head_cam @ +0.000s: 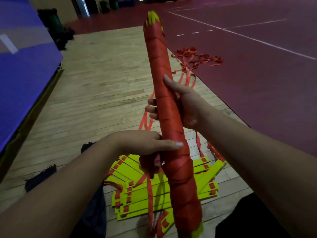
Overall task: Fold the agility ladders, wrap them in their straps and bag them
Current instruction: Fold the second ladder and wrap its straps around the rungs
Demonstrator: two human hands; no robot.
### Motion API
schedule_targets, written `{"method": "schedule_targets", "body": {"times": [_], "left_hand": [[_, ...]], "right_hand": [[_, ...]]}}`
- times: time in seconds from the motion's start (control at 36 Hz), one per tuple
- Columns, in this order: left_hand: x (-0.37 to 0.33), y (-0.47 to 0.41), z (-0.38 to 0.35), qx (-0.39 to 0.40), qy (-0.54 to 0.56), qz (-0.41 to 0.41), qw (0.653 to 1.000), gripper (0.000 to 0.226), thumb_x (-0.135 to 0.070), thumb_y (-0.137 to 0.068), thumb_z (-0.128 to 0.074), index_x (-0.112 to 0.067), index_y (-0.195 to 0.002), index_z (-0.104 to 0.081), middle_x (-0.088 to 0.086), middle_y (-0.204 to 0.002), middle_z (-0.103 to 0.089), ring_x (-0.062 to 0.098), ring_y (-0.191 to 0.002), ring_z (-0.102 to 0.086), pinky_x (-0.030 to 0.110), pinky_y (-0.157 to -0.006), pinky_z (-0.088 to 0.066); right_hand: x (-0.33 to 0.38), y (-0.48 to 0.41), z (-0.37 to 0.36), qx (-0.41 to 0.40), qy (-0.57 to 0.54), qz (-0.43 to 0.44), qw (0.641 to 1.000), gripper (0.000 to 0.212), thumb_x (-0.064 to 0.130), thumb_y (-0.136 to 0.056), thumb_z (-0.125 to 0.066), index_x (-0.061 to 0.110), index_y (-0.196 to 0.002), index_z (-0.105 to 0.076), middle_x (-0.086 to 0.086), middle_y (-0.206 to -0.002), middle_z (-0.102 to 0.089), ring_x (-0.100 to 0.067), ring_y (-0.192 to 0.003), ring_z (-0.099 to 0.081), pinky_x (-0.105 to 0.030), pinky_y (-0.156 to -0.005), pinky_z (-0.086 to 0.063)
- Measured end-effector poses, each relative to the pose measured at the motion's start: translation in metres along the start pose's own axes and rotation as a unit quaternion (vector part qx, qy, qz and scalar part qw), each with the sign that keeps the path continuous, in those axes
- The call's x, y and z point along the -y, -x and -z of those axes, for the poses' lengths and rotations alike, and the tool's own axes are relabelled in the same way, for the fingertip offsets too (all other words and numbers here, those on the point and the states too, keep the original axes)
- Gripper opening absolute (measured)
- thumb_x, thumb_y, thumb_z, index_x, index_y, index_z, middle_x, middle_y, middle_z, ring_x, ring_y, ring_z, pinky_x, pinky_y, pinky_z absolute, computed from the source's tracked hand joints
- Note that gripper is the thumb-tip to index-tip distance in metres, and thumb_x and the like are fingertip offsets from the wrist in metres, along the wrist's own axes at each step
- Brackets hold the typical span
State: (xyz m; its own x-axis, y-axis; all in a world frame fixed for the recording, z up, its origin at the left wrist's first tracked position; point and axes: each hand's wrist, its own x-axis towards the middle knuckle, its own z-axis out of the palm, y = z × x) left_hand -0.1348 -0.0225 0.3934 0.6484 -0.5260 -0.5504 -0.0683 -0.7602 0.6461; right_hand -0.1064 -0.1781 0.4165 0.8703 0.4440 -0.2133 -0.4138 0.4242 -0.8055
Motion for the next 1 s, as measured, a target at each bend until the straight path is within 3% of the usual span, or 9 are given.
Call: {"method": "schedule_targets", "body": {"times": [0.14,0.31,0.39,0.44,0.53,0.61,0.69,0.83,1.0], "left_hand": [[0.012,0.001,0.009,0.009,-0.091,0.026,0.996,0.079,-0.081,-0.066,-0.05,-0.008,-0.092,-0.07,0.001,-0.072,-0.074,0.015,-0.064,-0.069,0.029,-0.069,-0.054],[0.012,-0.012,-0.004,-0.139,-0.102,-0.01,0.985,0.078,-0.081,-0.073,-0.054,-0.005,-0.083,-0.07,0.009,-0.069,-0.073,0.015,-0.056,-0.067,0.026,-0.057,-0.05],[0.015,-0.018,-0.006,-0.191,-0.08,-0.012,0.978,0.062,-0.067,-0.081,-0.063,-0.005,-0.079,-0.07,0.009,-0.064,-0.07,0.015,-0.051,-0.063,0.026,-0.054,-0.047],[0.018,-0.018,-0.003,-0.187,-0.013,-0.018,0.982,0.051,-0.059,-0.082,-0.068,-0.009,-0.073,-0.069,0.005,-0.056,-0.064,0.016,-0.049,-0.06,0.026,-0.053,-0.046],[0.016,-0.012,0.003,-0.131,0.101,-0.064,0.984,0.048,-0.058,-0.067,-0.075,-0.011,-0.072,-0.067,0.009,-0.056,-0.062,0.02,-0.049,-0.057,0.025,-0.052,-0.044],[0.007,-0.004,0.003,-0.063,0.186,-0.114,0.974,0.052,-0.053,-0.056,-0.07,-0.009,-0.083,-0.068,0.02,-0.072,-0.068,0.02,-0.049,-0.061,0.025,-0.052,-0.052],[0.004,0.0,-0.001,-0.024,0.227,-0.128,0.965,0.048,-0.047,-0.056,-0.071,-0.01,-0.086,-0.069,0.017,-0.074,-0.072,0.02,-0.05,-0.065,0.025,-0.051,-0.055],[0.008,-0.001,0.003,0.021,0.231,-0.073,0.97,0.055,-0.046,-0.063,-0.075,0.0,-0.093,-0.07,0.018,-0.076,-0.072,0.022,-0.056,-0.067,0.026,-0.058,-0.057],[0.018,0.003,0.01,0.0,0.056,-0.004,0.998,0.071,-0.072,-0.072,-0.068,-0.008,-0.103,-0.074,0.006,-0.087,-0.076,0.019,-0.077,-0.07,0.025,-0.072,-0.054]], "right_hand": [[0.0,0.003,0.002,-0.038,0.108,0.023,0.993,0.035,0.037,-0.098,-0.063,0.005,-0.111,-0.056,-0.018,-0.088,-0.066,-0.028,-0.075,-0.068,-0.042,-0.078,-0.06],[-0.01,-0.011,0.002,-0.167,0.176,0.104,0.965,0.039,0.028,-0.095,-0.069,0.002,-0.121,-0.054,-0.023,-0.099,-0.063,-0.034,-0.082,-0.068,-0.042,-0.071,-0.061],[-0.009,-0.012,0.001,-0.159,0.167,0.098,0.968,0.044,0.03,-0.095,-0.068,0.004,-0.128,-0.051,-0.021,-0.112,-0.065,-0.036,-0.101,-0.069,-0.051,-0.09,-0.057],[-0.006,-0.009,0.001,-0.14,0.144,0.09,0.975,0.036,0.036,-0.099,-0.06,0.006,-0.119,-0.056,-0.014,-0.104,-0.063,-0.033,-0.099,-0.064,-0.047,-0.09,-0.052],[0.0,-0.006,0.006,-0.098,0.089,0.074,0.988,0.027,0.04,-0.101,-0.054,0.014,-0.092,-0.055,-0.008,-0.086,-0.057,-0.023,-0.076,-0.057,-0.035,-0.072,-0.051],[0.002,-0.003,0.006,-0.022,0.049,0.03,0.998,0.035,0.045,-0.094,-0.058,0.013,-0.108,-0.055,-0.006,-0.074,-0.065,-0.017,-0.061,-0.055,-0.029,-0.063,-0.043],[0.0,-0.005,0.003,0.037,0.043,-0.027,0.998,0.055,0.054,-0.088,-0.055,0.004,-0.11,-0.059,-0.011,-0.09,-0.07,-0.02,-0.078,-0.062,-0.028,-0.074,-0.047],[0.0,-0.006,0.001,0.007,0.055,-0.013,0.998,0.042,0.048,-0.096,-0.056,0.006,-0.101,-0.062,-0.008,-0.081,-0.064,-0.022,-0.074,-0.062,-0.035,-0.075,-0.054],[-0.001,-0.008,0.006,-0.026,0.088,0.022,0.996,0.026,0.026,-0.097,-0.063,0.005,-0.111,-0.057,-0.018,-0.09,-0.065,-0.033,-0.085,-0.071,-0.046,-0.084,-0.06]]}}
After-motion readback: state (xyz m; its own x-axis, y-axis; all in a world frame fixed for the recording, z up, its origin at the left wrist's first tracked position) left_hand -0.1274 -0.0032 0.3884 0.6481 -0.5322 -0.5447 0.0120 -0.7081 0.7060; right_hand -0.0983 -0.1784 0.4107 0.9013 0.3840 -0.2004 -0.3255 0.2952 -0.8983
